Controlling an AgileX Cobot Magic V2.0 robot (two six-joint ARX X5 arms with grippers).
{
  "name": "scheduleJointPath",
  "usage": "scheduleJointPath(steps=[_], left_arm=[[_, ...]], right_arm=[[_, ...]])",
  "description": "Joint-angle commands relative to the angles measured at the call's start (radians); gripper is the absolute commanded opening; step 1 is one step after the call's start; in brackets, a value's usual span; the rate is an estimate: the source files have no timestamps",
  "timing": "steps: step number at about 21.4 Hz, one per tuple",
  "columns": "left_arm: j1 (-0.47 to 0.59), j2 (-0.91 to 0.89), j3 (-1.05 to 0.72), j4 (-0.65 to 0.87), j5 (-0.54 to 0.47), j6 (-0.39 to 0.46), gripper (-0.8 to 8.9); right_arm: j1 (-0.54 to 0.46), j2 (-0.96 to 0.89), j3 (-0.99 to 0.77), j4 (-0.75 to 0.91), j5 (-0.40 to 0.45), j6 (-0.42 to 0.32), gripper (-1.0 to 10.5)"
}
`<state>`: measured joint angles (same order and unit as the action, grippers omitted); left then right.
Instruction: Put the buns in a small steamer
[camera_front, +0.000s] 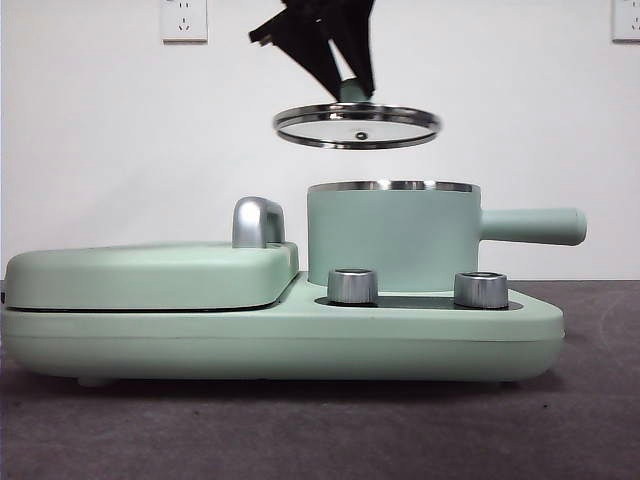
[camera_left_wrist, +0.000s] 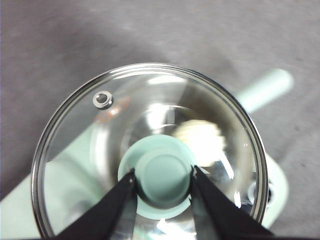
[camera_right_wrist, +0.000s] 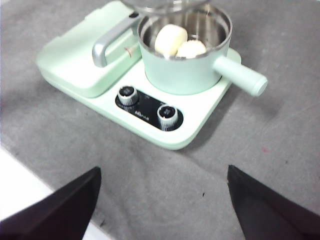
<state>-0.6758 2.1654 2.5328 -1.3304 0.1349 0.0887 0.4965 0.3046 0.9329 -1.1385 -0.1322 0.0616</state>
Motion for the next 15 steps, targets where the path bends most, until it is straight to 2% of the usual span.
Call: scheduleJointPath(steps=[1, 6, 15], left_arm=[[-0.033, 0.000, 0.035, 0.035, 0.008, 0.000, 0.18], [-0.060, 0.034, 0.032, 0.045, 0.008, 0.004, 0.18], [-0.052, 0.092, 0.031, 0.074, 0.008, 0.009, 0.17]], right_arm=[[0.006, -0.009, 0.006, 0.030, -0.013, 0.017, 4.0], [0.006, -0.008, 0.006, 0.093, -0.037, 0.017, 4.0], [0.006, -0.008, 0.006, 0.091, -0.037, 0.019, 4.0]])
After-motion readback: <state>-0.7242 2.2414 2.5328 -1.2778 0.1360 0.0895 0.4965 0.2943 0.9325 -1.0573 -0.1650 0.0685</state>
